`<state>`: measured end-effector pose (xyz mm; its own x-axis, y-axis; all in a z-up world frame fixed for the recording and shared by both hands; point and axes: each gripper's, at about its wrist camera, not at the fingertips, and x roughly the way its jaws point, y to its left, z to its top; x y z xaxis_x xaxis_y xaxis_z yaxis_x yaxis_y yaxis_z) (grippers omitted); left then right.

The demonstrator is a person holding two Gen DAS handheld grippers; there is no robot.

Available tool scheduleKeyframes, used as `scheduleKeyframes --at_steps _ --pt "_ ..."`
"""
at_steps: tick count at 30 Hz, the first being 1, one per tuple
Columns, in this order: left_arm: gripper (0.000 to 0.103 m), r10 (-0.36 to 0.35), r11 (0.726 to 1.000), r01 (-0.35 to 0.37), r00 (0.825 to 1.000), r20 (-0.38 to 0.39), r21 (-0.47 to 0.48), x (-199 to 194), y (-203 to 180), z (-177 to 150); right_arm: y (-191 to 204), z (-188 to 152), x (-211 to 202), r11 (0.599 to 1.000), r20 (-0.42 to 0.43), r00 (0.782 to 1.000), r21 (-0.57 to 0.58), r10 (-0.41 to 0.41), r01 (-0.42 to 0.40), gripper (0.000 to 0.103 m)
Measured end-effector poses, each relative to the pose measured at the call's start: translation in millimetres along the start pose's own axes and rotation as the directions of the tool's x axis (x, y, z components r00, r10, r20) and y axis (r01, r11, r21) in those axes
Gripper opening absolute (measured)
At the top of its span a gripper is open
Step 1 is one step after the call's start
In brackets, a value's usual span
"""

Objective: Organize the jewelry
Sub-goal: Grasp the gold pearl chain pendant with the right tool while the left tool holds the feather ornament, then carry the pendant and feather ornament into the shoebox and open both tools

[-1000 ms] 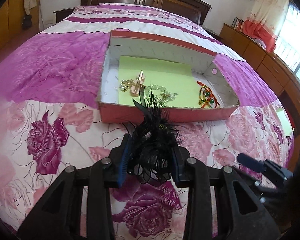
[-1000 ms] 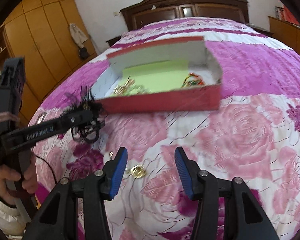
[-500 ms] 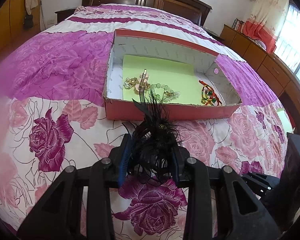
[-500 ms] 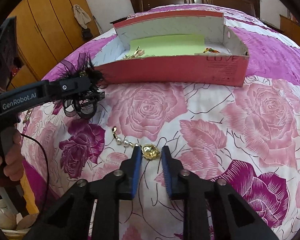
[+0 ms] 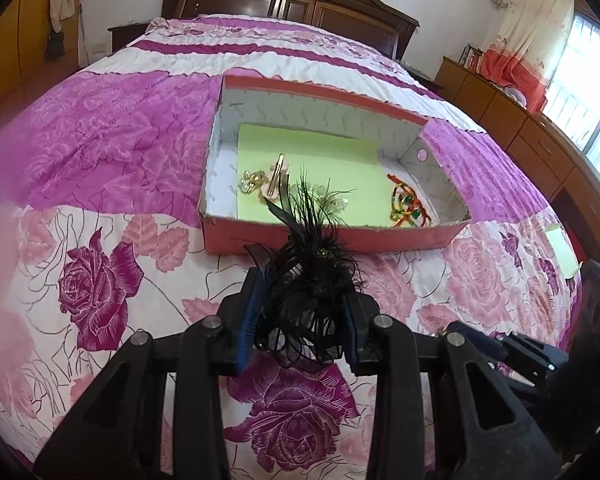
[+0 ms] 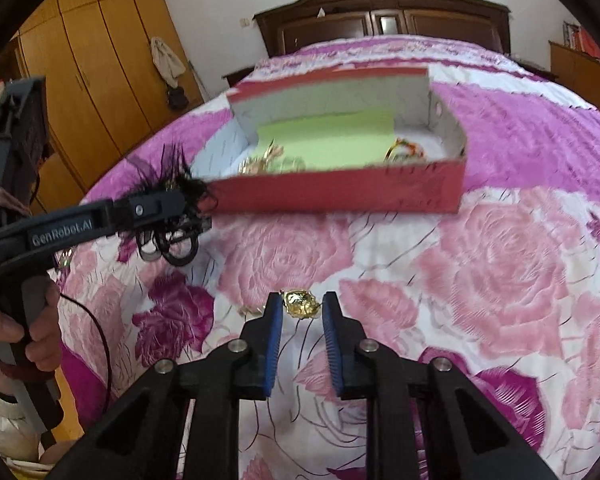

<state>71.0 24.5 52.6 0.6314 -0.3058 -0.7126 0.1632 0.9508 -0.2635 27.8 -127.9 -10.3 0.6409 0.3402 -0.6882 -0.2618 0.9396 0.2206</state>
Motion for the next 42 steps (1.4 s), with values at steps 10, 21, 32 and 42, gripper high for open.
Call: scheduleKeyframes --at_steps 10,21,32,42 --pt "0.028 -0.020 1.000 0.020 0.998 0.057 0.016 -5.0 -7.5 14.7 -0.7 25.7 -19.5 0.999 0.115 0.993 -0.032 -0.035 0.039 0.023" --pt "0.028 -0.023 0.999 0.018 0.992 0.127 0.044 11.9 -15.5 45.0 -7.9 72.8 -19.5 0.997 0.231 0.971 -0.040 -0.053 0.064 0.023" --pt "0.028 0.005 0.999 -0.015 0.985 0.175 0.053 55.1 -13.3 70.7 -25.8 116.0 23.8 0.994 0.283 0.954 -0.031 -0.094 0.107 0.023" --pt "0.028 0.040 0.999 -0.044 0.992 0.121 0.023 100.3 -2.6 81.3 -55.0 126.8 83.7 0.988 0.164 0.975 0.024 -0.152 0.150 0.023"
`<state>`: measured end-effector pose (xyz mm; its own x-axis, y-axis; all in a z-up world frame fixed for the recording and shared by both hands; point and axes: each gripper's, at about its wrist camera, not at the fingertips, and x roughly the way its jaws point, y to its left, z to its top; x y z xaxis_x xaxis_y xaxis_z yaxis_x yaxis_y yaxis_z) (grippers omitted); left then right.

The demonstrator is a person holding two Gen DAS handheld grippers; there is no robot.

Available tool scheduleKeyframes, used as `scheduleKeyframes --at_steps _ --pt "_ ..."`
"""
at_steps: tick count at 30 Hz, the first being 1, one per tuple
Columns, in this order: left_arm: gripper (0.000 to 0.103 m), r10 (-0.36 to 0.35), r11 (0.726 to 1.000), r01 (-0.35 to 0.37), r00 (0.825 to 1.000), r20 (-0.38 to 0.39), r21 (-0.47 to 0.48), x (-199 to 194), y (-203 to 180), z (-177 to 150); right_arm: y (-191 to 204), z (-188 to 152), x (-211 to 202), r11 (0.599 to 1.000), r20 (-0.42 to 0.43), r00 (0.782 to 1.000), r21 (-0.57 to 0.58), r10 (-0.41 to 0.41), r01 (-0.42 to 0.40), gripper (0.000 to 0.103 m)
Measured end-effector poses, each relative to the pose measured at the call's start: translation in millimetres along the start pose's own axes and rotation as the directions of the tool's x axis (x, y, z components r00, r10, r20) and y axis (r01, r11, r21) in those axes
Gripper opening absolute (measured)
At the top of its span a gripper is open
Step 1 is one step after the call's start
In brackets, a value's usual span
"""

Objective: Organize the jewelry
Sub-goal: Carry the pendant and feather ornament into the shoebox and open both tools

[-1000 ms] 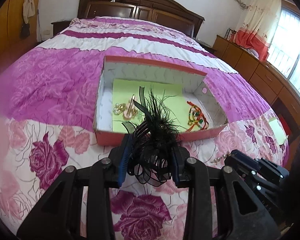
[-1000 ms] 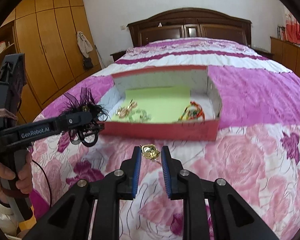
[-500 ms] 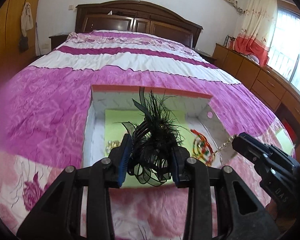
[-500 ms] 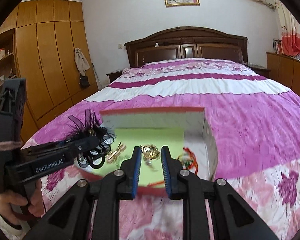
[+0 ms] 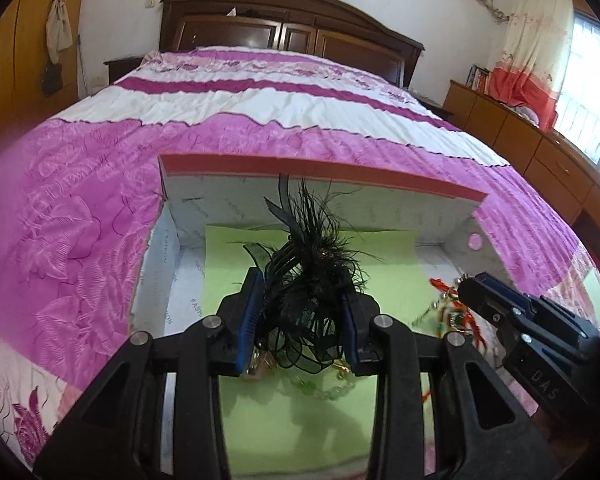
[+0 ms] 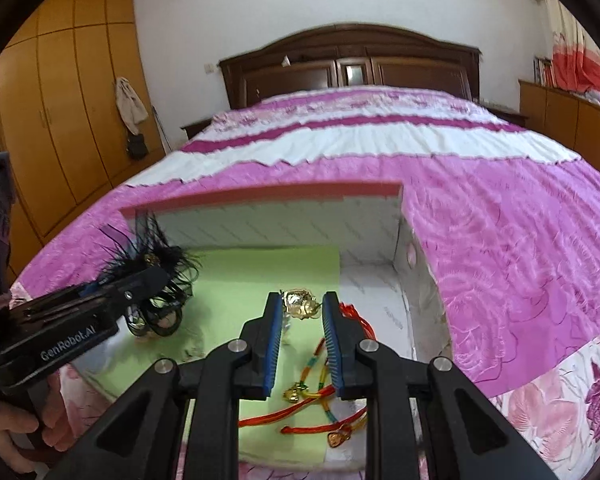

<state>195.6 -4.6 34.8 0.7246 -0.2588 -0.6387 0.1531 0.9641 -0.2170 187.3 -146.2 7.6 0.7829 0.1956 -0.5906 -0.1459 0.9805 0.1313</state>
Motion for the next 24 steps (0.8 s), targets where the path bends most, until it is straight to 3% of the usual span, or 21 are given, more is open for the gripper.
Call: scheduleKeyframes --at_steps 8,11,24 --pt "0.030 0.004 1.000 -0.004 1.000 -0.019 -0.008 6.9 0.6 -0.1 -5.3 -1.8 15.9 1.000 -0.062 0.998 -0.003 -0.007 0.007 0.028" --pt "0.032 0.011 1.000 -0.012 1.000 -0.024 -0.008 5.3 0.5 -1.4 -3.8 -1.6 9.0 1.000 -0.046 0.999 0.000 0.008 -0.008 0.037" --pt "0.036 0.036 0.999 -0.036 0.999 0.025 -0.002 -42.7 -1.0 -15.7 4.9 -7.3 -45.9 1.000 0.055 0.998 0.012 0.012 -0.012 0.047"
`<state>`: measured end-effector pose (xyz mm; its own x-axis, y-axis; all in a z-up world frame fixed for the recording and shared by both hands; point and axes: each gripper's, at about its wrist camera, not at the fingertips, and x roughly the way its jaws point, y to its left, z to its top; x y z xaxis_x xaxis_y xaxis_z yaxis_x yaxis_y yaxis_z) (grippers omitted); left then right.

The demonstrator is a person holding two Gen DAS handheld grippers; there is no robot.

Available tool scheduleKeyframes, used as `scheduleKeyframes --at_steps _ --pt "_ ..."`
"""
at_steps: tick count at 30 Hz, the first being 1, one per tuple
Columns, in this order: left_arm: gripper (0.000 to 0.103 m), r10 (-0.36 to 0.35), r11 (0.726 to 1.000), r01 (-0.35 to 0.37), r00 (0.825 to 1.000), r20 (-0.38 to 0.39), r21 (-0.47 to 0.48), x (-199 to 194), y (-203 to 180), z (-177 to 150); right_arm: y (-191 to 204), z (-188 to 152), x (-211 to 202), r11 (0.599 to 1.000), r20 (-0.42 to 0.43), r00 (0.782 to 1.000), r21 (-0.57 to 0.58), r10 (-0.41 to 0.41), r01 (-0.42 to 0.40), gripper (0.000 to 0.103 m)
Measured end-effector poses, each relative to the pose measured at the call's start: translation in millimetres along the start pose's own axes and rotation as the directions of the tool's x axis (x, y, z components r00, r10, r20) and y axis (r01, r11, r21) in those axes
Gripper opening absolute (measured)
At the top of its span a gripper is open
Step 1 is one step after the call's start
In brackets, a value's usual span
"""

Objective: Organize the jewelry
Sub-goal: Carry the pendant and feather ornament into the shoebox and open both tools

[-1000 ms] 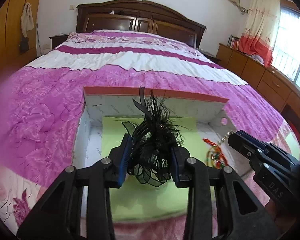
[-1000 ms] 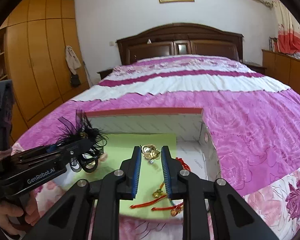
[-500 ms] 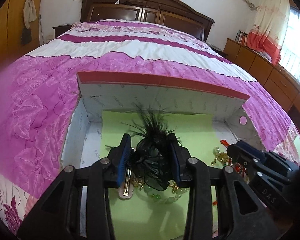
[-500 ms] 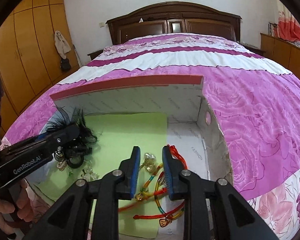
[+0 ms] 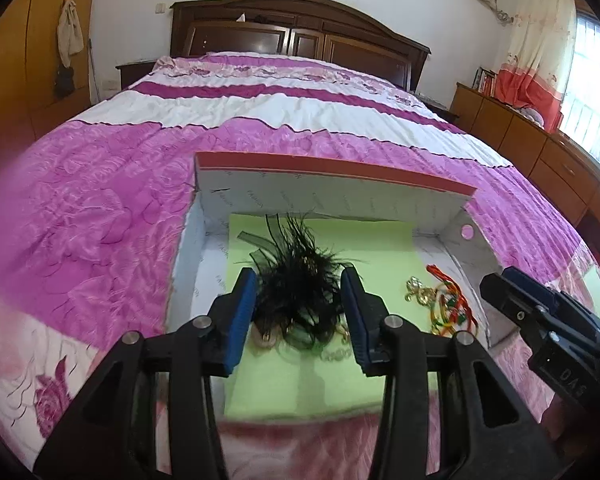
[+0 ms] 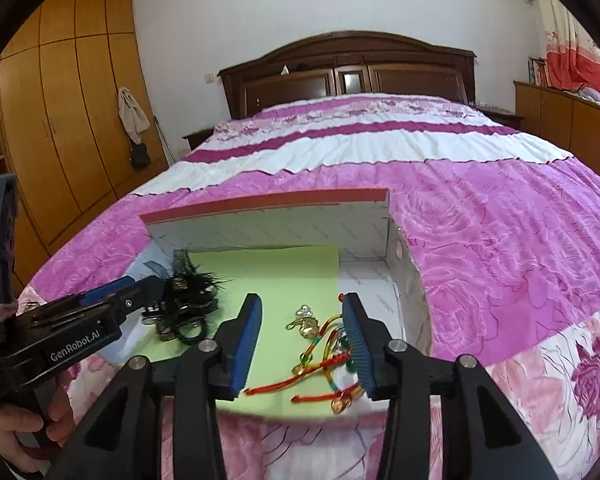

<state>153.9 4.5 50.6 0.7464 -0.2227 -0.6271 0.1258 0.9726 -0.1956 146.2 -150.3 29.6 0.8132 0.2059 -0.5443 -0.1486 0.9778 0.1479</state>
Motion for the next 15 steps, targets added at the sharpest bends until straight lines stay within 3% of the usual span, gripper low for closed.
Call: scheduleKeyframes --at_steps 15 --pt "0.044 0.030 0.999 -0.031 0.998 0.058 0.016 -47.1 -6.3 -27.8 14.4 -33.9 -61.7 1.000 0.099 0.995 -0.025 -0.014 0.016 0.065"
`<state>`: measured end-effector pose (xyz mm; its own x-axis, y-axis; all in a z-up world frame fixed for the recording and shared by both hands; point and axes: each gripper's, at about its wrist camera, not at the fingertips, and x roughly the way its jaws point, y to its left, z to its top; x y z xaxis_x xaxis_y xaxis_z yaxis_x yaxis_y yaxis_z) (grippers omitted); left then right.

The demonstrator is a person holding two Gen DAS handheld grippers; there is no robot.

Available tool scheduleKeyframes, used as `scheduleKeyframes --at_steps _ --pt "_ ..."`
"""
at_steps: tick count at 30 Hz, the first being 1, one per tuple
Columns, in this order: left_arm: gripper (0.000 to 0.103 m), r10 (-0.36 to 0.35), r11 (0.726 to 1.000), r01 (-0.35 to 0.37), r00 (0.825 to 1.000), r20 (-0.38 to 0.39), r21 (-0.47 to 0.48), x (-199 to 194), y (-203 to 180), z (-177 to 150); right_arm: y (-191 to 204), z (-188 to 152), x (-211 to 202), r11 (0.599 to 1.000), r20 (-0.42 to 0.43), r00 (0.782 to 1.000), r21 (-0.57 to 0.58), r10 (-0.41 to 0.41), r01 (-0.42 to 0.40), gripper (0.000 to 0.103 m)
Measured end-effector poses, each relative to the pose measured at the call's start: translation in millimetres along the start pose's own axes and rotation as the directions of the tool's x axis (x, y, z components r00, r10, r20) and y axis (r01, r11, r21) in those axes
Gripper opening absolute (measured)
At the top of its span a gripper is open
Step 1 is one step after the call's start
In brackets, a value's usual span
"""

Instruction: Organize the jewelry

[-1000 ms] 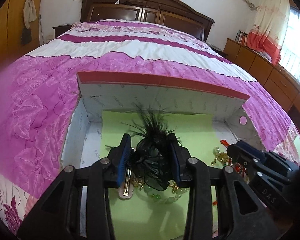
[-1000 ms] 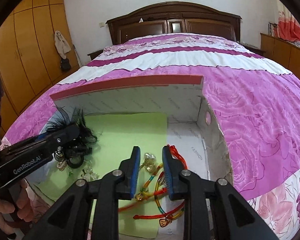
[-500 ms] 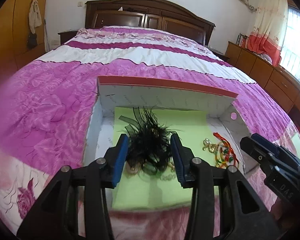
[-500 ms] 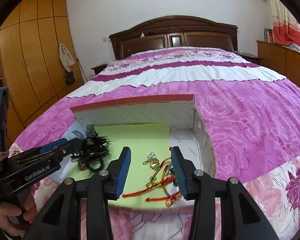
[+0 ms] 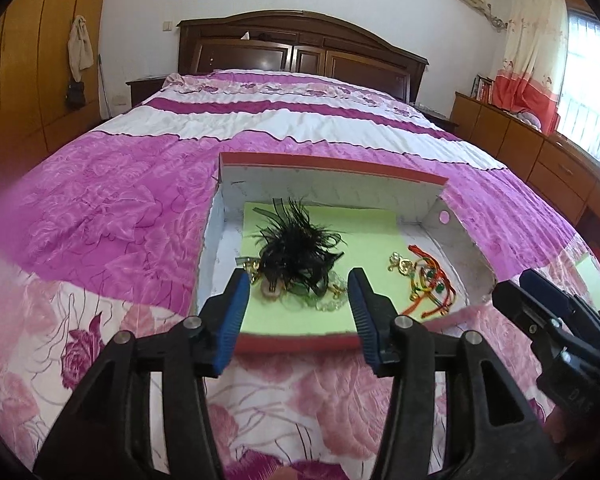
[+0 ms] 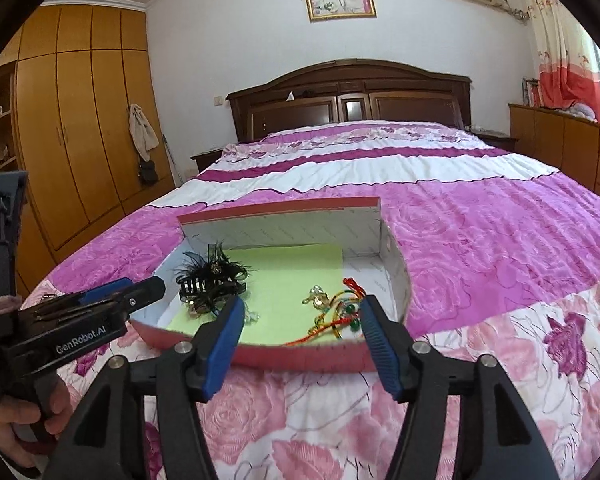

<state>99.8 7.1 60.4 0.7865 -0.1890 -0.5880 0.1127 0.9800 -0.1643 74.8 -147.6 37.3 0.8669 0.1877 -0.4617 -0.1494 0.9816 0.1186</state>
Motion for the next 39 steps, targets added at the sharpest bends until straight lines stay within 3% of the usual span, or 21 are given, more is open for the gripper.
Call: scheduleKeyframes --at_steps 11,39 --pt "0.050 0.030 1.000 -0.030 1.000 0.003 0.005 -10.8 -4.4 -13.7 0.8 -16.5 -16.4 0.999 0.016 0.999 -0.017 -0.033 0.033 0.066" --pt "0.050 0.063 0.998 -0.063 0.998 0.006 0.000 -12.5 -4.9 -15.3 -4.2 -22.8 -18.8 0.999 0.004 0.999 0.004 -0.040 0.040 0.066"
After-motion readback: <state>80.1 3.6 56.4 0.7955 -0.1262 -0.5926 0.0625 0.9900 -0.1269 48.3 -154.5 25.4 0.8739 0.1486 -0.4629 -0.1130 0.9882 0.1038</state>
